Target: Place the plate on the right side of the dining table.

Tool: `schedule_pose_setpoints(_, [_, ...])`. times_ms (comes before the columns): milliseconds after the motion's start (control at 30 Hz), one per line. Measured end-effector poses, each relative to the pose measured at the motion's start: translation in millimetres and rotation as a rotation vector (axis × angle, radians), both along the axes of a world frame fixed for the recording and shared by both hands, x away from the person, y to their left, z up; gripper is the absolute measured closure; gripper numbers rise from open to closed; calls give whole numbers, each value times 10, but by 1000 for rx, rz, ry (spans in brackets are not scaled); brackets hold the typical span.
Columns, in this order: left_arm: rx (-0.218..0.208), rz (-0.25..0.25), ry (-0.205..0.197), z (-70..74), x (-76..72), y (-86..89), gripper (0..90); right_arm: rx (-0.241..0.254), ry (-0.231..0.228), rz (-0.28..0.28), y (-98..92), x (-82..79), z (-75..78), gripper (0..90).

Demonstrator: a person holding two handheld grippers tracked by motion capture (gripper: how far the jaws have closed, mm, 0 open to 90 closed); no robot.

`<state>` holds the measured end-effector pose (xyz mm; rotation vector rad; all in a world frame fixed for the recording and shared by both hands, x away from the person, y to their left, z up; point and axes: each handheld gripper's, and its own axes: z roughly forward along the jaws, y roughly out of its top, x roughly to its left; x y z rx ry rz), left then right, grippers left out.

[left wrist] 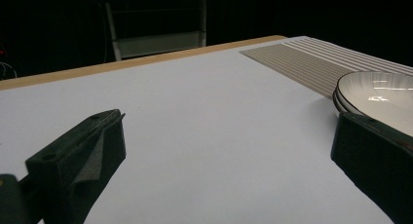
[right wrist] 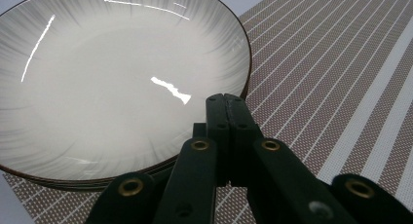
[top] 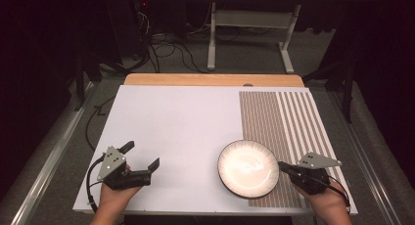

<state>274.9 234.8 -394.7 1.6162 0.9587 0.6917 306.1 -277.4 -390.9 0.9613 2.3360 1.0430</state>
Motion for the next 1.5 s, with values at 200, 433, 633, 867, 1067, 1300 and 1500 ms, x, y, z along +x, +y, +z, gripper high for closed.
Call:
schedule_pose_setpoints(200, [2,2,2,0,1,5,2,-12,2,19,16,2,-5,900])
schedule_pose_setpoints(433, [1,3,1,1,-1,10,3,-10,5,28,53,3,-14,900])
schedule_pose_setpoints(633, [1,3,0,3,-3,9,2,-13,22,56,121,8,-32,900])
schedule_pose_setpoints(867, [2,3,0,3,-3,10,3,-17,34,72,204,16,-47,900])
schedule_pose_setpoints(1067, [4,3,1,3,-2,7,2,-15,35,76,209,20,-51,900])
schedule_pose_setpoints(1300, [-2,5,-2,8,-8,12,3,-28,46,110,343,19,-68,900])
schedule_pose_setpoints(1500, [1,-3,-3,26,-17,-5,3,-40,48,130,435,18,-85,900])
